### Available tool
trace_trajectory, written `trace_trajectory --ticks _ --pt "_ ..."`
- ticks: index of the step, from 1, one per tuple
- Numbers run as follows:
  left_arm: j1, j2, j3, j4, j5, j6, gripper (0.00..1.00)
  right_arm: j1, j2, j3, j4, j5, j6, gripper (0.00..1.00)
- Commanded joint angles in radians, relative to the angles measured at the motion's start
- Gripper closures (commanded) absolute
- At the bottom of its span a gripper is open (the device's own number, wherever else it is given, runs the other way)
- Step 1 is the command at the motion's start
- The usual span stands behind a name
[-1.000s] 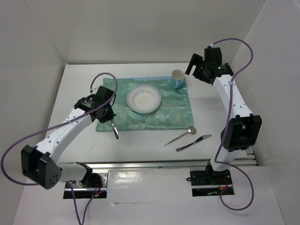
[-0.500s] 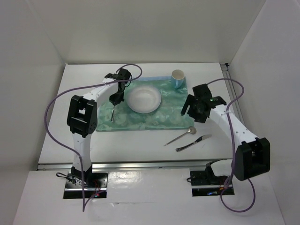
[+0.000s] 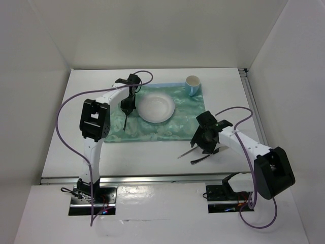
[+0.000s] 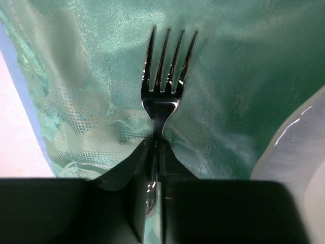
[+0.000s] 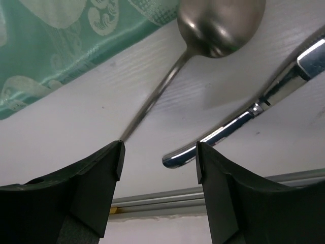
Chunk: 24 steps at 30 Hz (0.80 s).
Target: Set the dinner table for one person
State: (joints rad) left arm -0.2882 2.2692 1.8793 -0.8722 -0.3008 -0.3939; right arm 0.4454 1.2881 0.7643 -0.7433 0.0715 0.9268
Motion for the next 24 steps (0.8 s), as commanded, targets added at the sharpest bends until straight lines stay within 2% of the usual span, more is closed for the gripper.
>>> trace_trajectory --ticks 1,2,7,9,10,14,17,18,21,24 --pt "0.007 0.019 0.03 -0.016 0.04 -0.02 0.76 0.007 0.039 -0.002 0.102 0.022 0.05 0.31" --pt "0.007 0.019 0.021 -0.016 0.04 -0.02 0.64 0.007 0.071 -0.002 0.111 0.022 0.05 0.31" --pt "0.007 -0.112 -0.028 -0.017 0.049 -0.02 0.31 0.007 0.141 0.009 0.185 0.031 0.023 0.34" --pt "0.007 -0.16 -0.049 -0.017 0.06 -0.035 0.28 0.007 0.171 0.018 0.196 0.042 0.023 0.36" --pt "-0.005 -0.215 -0.083 -0.028 0.06 -0.036 0.28 0.007 0.192 0.018 0.196 0.042 0.023 0.42" --pt "-0.016 -0.358 -0.173 -0.028 0.023 -0.069 0.26 0.007 0.215 0.007 0.208 0.063 0.047 0.55" --pt "-0.016 -0.437 -0.174 -0.037 -0.001 -0.069 0.26 0.007 0.224 -0.002 0.194 0.082 0.056 0.7" --pt "-0.016 -0.454 -0.174 -0.053 -0.012 -0.069 0.26 -0.002 0.224 -0.002 0.184 0.096 0.056 0.81" --pt "-0.016 -0.526 -0.164 -0.053 -0.012 -0.079 0.26 -0.002 0.179 0.009 0.115 0.142 0.076 1.0" --pt "-0.016 -0.572 -0.135 -0.062 -0.003 -0.079 0.26 -0.002 0.094 0.047 0.021 0.213 0.076 1.0"
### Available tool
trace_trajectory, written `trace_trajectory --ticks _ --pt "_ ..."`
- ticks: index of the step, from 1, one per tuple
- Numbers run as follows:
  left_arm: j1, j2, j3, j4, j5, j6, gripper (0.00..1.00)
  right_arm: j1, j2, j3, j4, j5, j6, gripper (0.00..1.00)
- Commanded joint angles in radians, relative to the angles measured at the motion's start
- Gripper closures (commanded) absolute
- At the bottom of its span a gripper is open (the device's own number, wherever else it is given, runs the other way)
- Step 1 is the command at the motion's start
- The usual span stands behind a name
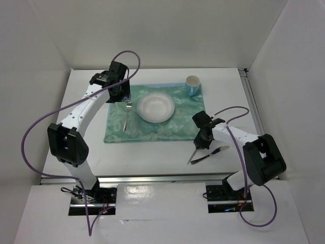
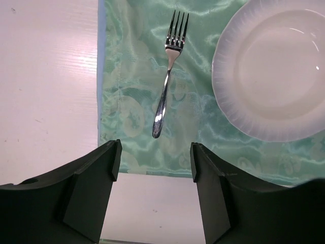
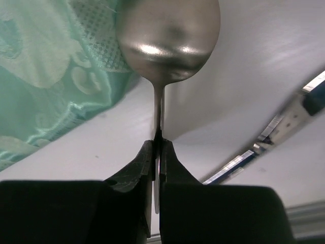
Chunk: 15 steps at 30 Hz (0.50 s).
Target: Set the dinner table for one person
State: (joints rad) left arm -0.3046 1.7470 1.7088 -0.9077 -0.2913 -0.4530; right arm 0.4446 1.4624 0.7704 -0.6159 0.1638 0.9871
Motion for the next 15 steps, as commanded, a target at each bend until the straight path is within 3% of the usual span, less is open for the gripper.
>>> trace_trajectory --ticks 1,7,15 --pt "0.001 -0.05 0.054 -0.026 -0.003 -0.019 0.26 -0.001 -0.121 0.073 -0.151 0.137 0.016 1.0" --pt "0.001 -0.07 0.077 -0.051 0.067 -0.01 0.26 0.02 -0.142 0.255 -0.191 0.164 -0.129 1.0" --pt "0.001 -0.107 -0.031 -0.042 0.067 -0.019 0.26 0.04 0.222 0.506 -0.078 0.065 -0.461 1.0"
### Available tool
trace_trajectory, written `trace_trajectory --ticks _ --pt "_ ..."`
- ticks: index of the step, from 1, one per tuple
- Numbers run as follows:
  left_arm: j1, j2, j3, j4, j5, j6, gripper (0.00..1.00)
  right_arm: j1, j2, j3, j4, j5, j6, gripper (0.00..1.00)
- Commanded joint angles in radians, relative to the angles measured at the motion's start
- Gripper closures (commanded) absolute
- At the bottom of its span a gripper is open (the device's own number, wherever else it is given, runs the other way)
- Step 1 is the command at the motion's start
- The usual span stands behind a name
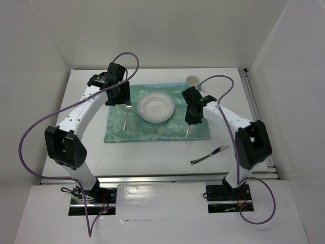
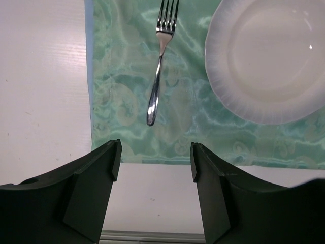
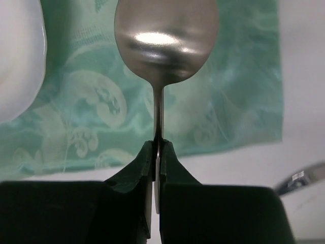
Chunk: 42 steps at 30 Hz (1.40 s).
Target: Set the dinner table for one person
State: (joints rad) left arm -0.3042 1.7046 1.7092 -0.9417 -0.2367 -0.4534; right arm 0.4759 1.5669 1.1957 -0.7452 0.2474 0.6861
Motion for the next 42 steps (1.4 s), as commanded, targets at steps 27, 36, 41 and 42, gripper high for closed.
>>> trace_trajectory --ticks 27,36,41,42 --pt "0.0 -0.105 -0.114 0.024 0.053 -0.019 0.26 -0.106 0.36 0.282 0.135 -0.044 -0.297 0.35" --pt "0.0 -0.096 -0.089 0.043 0.086 -0.01 0.26 -0.22 -0.137 -0.108 0.08 -0.056 -0.042 0.29" --pt "-0.009 -0.095 -0.08 0.043 0.086 -0.001 0.26 -0.22 -0.322 -0.354 0.003 -0.157 0.117 0.25" --pt "-0.009 -0.095 -0.08 0.043 0.086 -0.001 0.26 -0.22 -0.338 -0.384 -0.009 -0.178 0.162 0.28"
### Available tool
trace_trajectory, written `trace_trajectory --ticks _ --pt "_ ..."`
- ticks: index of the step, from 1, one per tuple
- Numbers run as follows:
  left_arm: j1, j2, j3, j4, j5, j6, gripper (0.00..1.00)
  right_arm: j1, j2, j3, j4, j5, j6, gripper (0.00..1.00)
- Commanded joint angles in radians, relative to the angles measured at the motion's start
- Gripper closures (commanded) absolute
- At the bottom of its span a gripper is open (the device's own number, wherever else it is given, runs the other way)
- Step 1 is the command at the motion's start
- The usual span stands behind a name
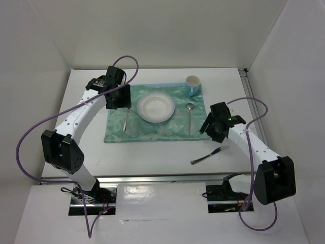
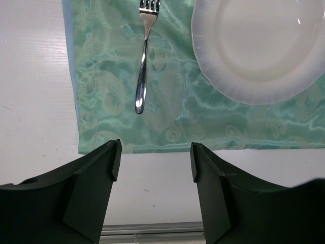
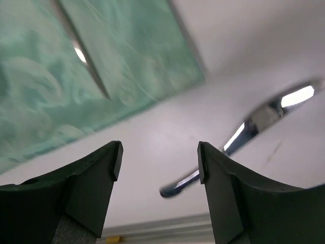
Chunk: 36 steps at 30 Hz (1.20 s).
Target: Set the dinner table for one person
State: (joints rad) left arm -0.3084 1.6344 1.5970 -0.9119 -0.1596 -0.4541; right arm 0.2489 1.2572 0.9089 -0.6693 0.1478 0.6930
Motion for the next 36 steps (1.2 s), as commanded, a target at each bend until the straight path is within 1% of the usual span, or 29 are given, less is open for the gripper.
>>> trace_trajectory --ticks 1,2,3,6,8,13,15,17,21,22,23,26,27,29,30,33,34,36 --pt "-0.005 -0.034 0.032 0.013 0.009 0.0 0.26 0.007 -0.042 -0.123 -0.085 -0.095 0.18 0.28" --pt "-0.005 -0.034 0.023 0.013 0.009 0.0 0.26 0.007 -0.071 -0.172 -0.085 -0.125 0.195 0.28" --pt "-0.005 -0.034 0.023 0.013 0.009 0.0 0.26 0.007 -0.084 -0.189 -0.096 -0.125 0.23 0.28" --pt "-0.005 -0.044 0.023 0.004 0.019 0.0 0.26 0.016 -0.114 -0.241 -0.096 -0.14 0.264 0.27" --pt "-0.005 -0.053 0.014 0.004 0.019 0.0 0.26 0.016 -0.125 -0.261 -0.084 -0.14 0.273 0.23" --pt "-0.005 -0.044 0.004 0.014 0.019 0.0 0.26 0.016 -0.041 -0.262 -0.027 -0.117 0.283 0.23" --pt "-0.005 -0.044 -0.005 0.015 0.019 0.009 0.26 0.016 -0.007 -0.262 -0.027 -0.117 0.292 0.23" --pt "-0.005 -0.044 -0.014 0.015 0.019 0.009 0.26 0.038 -0.007 -0.28 -0.038 -0.108 0.316 0.23" --pt "-0.005 -0.044 -0.032 0.024 0.009 0.009 0.26 0.038 -0.021 -0.315 -0.027 -0.108 0.35 0.29" --pt "-0.005 -0.044 -0.032 0.024 0.009 0.009 0.26 0.038 -0.021 -0.327 -0.013 -0.108 0.359 0.33" --pt "-0.005 -0.044 -0.032 0.024 0.021 0.009 0.26 0.038 -0.021 -0.327 -0.013 -0.094 0.359 0.34" --pt "-0.005 -0.044 -0.032 0.033 0.022 0.009 0.26 0.038 0.053 -0.327 -0.001 -0.068 0.379 0.36" --pt "-0.005 -0.044 -0.041 0.033 0.022 0.009 0.26 0.038 0.101 -0.317 -0.001 -0.044 0.379 0.37" --pt "-0.005 -0.044 -0.042 0.033 0.022 0.009 0.26 0.047 0.134 -0.308 -0.015 -0.018 0.407 0.4" --pt "-0.005 -0.044 -0.042 0.033 0.022 0.009 0.26 0.047 0.143 -0.308 -0.015 -0.008 0.407 0.47" --pt "-0.005 -0.034 -0.042 0.033 0.022 0.009 0.26 0.047 0.143 -0.298 0.0 0.002 0.418 0.58" --pt "-0.005 -0.034 -0.051 0.033 0.022 0.009 0.26 0.047 0.143 -0.298 0.0 0.018 0.418 0.66" --pt "-0.005 -0.034 -0.051 0.033 0.022 0.009 0.26 0.047 0.13 -0.278 -0.013 0.05 0.418 0.74"
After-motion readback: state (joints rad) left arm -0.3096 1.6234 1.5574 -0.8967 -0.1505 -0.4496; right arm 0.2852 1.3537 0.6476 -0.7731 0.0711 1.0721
